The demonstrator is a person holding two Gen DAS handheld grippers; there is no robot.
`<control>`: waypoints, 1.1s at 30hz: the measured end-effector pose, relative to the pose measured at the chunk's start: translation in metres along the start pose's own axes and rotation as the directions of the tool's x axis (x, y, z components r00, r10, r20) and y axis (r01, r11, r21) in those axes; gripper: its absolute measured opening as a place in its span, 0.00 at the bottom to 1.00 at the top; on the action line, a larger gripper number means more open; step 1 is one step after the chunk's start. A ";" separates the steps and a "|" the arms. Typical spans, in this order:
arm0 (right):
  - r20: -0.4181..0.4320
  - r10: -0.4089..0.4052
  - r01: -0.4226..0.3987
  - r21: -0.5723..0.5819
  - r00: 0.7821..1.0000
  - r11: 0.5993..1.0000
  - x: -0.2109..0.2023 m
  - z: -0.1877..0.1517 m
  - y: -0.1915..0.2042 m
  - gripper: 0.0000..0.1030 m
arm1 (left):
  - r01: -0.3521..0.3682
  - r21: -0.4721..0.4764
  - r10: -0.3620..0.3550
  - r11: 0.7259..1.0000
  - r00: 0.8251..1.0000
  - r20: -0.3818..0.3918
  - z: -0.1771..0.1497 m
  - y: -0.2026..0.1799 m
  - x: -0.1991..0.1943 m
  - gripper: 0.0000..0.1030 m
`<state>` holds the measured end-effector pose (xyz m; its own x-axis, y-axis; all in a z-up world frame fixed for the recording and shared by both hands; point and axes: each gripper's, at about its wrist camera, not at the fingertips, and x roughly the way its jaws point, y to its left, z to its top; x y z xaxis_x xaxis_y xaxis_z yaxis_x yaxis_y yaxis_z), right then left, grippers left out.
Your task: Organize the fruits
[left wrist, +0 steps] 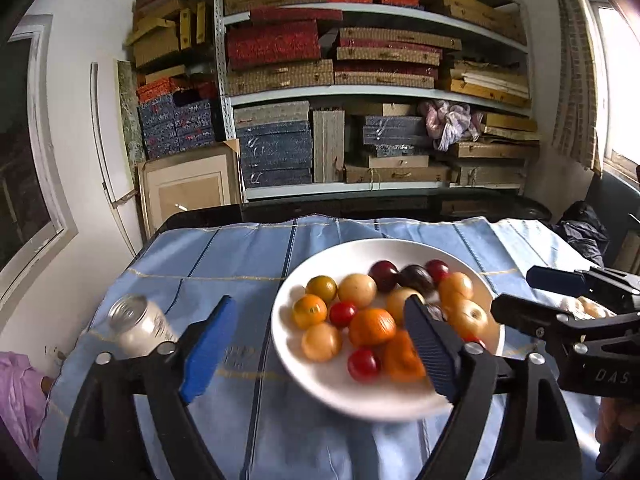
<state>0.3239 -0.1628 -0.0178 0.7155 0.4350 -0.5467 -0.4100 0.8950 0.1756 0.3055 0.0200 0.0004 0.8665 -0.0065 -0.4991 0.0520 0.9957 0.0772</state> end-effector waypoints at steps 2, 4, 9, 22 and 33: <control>0.006 0.007 -0.007 0.002 1.000 1.000 -0.016 -0.016 0.005 0.74 | -0.002 0.012 0.002 1.000 1.000 0.016 -0.007 -0.003 -0.016 0.91; 0.019 0.006 -0.006 0.007 1.000 1.000 -0.030 -0.031 0.008 0.83 | -0.006 0.034 0.005 0.999 1.000 0.026 -0.018 -0.008 -0.032 0.94; 0.039 -0.015 0.013 0.051 0.999 0.999 -0.059 -0.068 0.011 0.94 | 0.009 0.039 -0.010 0.999 1.000 0.029 -0.047 -0.017 -0.057 0.95; -0.041 -0.107 0.110 0.058 0.993 0.992 -0.052 -0.109 0.006 0.96 | 0.107 0.005 -0.106 0.994 0.993 -0.048 -0.080 -0.019 -0.055 0.96; -0.038 -0.099 0.101 0.072 0.994 0.992 -0.052 -0.104 0.002 0.96 | 0.136 -0.024 -0.137 0.990 0.989 -0.048 -0.081 -0.020 -0.060 0.96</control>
<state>0.2272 -0.1940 -0.0740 0.7304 0.3403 -0.5923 -0.2932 0.9393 0.1781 0.2122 0.0082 -0.0415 0.8265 -0.1379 -0.5457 0.1570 0.9875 -0.0118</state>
